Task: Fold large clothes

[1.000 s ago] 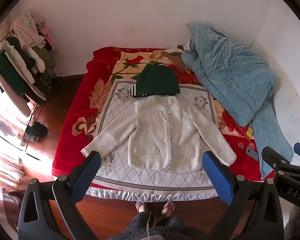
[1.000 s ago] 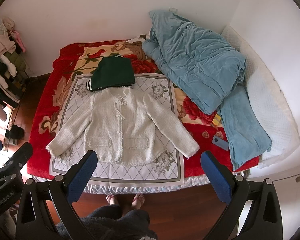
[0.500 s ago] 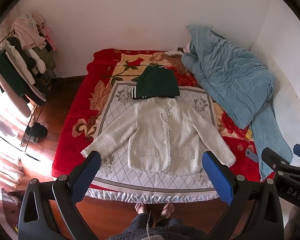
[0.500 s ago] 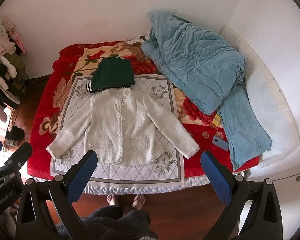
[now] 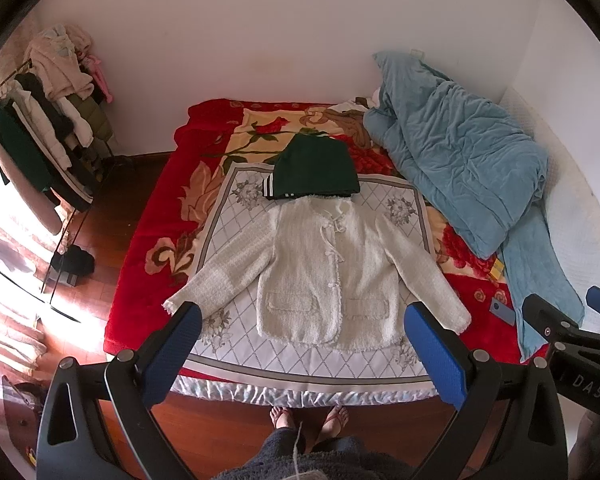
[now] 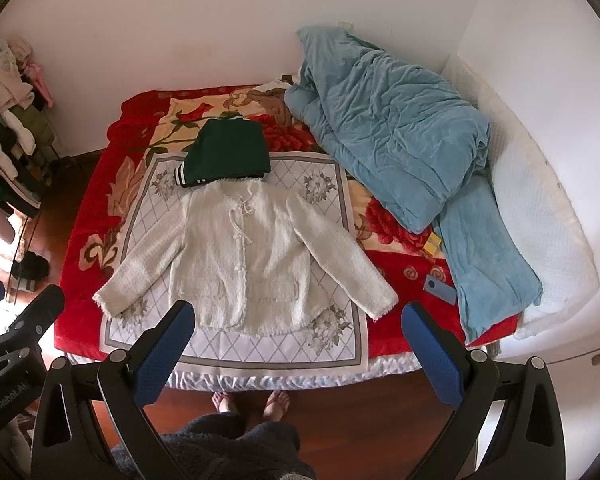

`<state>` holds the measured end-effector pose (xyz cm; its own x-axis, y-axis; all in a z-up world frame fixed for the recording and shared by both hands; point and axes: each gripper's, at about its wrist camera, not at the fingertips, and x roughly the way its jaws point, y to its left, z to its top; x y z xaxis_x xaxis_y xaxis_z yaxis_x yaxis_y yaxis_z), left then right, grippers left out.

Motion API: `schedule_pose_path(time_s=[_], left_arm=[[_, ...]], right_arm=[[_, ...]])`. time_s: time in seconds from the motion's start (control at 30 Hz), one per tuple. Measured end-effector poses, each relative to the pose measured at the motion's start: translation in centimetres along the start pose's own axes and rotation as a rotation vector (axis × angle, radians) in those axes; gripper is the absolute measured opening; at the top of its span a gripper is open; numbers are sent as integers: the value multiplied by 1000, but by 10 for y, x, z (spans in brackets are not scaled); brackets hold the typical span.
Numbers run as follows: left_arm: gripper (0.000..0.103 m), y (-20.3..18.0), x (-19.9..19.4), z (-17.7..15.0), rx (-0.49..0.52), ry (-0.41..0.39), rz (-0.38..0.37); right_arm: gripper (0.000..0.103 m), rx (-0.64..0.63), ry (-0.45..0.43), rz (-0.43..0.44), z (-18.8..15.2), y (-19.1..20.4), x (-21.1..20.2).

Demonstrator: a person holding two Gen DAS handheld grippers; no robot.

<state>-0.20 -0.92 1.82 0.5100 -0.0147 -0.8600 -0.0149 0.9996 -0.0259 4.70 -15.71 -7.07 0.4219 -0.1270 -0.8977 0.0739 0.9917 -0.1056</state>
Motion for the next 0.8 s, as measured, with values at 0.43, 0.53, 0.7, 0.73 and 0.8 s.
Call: schedule_pose_path(time_s=[0.43, 0.53, 0.7, 0.73, 0.8], left_arm=[[103, 8, 10, 4, 8, -28, 5], [103, 15, 39, 11, 24, -61, 46], [103, 17, 108, 20, 57, -68, 111], [103, 13, 130, 23, 54, -46, 103], [103, 6, 162, 25, 59, -14, 123]], right_arm=[[103, 13, -4, -10, 4, 4, -2], [103, 43, -23, -11, 8, 2, 21], [103, 150, -20, -57, 5, -18, 97], [103, 191, -4, -73, 3, -28, 120], [102, 256, 40, -90, -6, -43, 162]])
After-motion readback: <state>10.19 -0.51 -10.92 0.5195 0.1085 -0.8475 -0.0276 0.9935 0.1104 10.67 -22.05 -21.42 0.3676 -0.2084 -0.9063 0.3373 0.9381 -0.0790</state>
